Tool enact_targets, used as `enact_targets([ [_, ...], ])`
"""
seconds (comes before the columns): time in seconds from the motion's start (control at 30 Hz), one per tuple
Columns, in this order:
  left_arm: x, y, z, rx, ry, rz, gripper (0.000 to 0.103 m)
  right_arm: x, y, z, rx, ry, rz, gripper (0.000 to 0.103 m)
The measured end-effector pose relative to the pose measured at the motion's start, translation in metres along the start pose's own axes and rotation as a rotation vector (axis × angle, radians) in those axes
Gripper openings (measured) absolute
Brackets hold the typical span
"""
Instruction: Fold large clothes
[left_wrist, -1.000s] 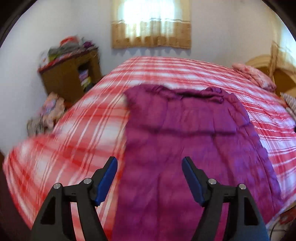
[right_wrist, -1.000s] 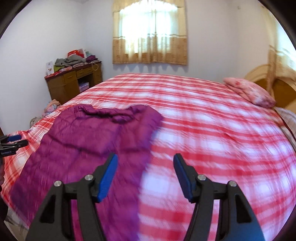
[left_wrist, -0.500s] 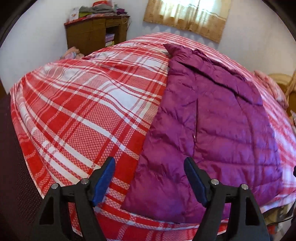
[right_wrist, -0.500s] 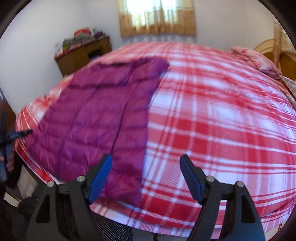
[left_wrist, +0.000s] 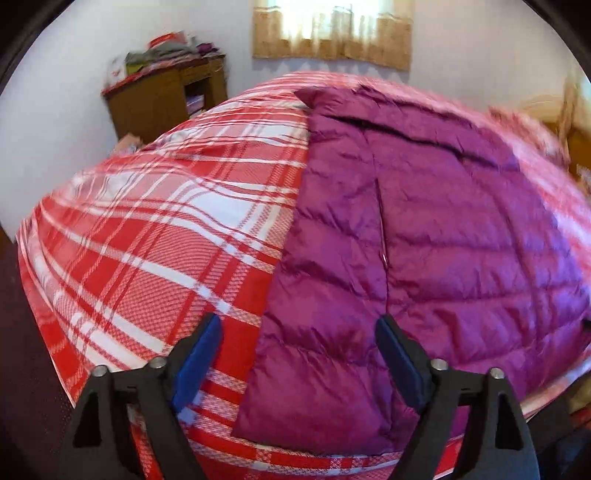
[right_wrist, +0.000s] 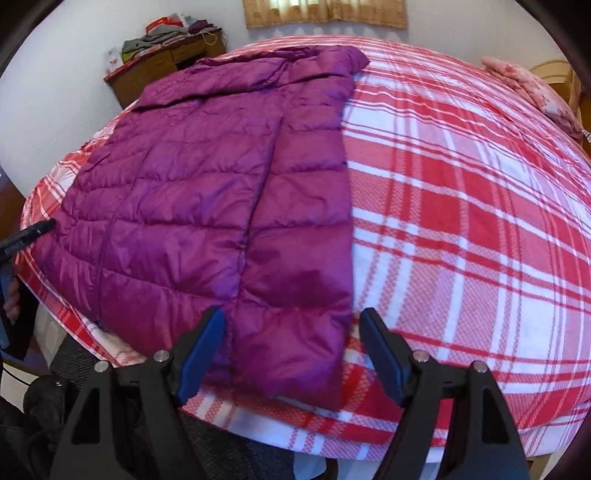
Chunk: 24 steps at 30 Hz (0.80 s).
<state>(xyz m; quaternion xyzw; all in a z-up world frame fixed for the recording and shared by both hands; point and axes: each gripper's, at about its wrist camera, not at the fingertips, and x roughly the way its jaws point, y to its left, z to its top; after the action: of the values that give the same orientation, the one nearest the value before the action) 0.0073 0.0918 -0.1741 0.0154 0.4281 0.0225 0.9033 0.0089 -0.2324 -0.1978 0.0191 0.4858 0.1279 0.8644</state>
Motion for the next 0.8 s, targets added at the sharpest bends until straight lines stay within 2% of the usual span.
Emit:
enact_targets([
  [0.07,0.006,-0.008,0.001,0.033,0.034,0.014,0.093,0.003,0.004,0.002,-0.017,0.01,0.015,0.077],
  [0.1,0.009,-0.008,0.001,0.028,0.053,-0.005,0.093,0.005,0.006,0.002,-0.03,0.013,0.007,0.076],
  [0.13,0.013,-0.007,0.001,-0.009,0.097,-0.065,0.093,0.007,0.007,0.002,-0.039,0.014,0.001,0.073],
  [0.2,0.012,-0.008,0.0,-0.023,0.087,-0.078,0.093,0.009,0.009,0.001,-0.061,0.015,-0.009,0.064],
  [0.23,0.011,-0.011,-0.001,-0.01,0.086,-0.103,0.092,0.01,0.009,0.001,-0.067,0.016,-0.01,0.057],
  [0.27,0.01,-0.013,-0.002,-0.003,0.082,-0.123,0.077,0.01,0.009,0.001,-0.074,0.019,-0.004,0.046],
  [0.3,0.01,-0.015,-0.002,-0.002,0.087,-0.144,0.051,0.011,0.01,0.001,-0.074,0.022,0.009,0.04],
  [0.33,0.013,-0.013,-0.003,-0.019,0.114,-0.167,0.041,0.012,0.011,0.004,-0.067,0.024,0.029,0.025],
  [0.37,0.016,-0.012,-0.003,-0.041,0.126,-0.184,0.032,0.012,0.009,0.005,-0.049,0.024,0.055,0.019],
  [0.5,0.007,0.0,-0.005,-0.122,0.101,-0.264,0.016,0.006,0.009,0.006,-0.011,-0.006,0.096,0.014],
  [0.7,-0.04,0.005,0.006,-0.142,-0.032,-0.351,0.015,-0.025,0.005,0.007,0.025,-0.096,0.175,0.013],
  [0.8,-0.058,0.005,0.014,-0.149,-0.09,-0.368,0.015,-0.041,0.004,0.009,0.034,-0.142,0.187,0.013],
])
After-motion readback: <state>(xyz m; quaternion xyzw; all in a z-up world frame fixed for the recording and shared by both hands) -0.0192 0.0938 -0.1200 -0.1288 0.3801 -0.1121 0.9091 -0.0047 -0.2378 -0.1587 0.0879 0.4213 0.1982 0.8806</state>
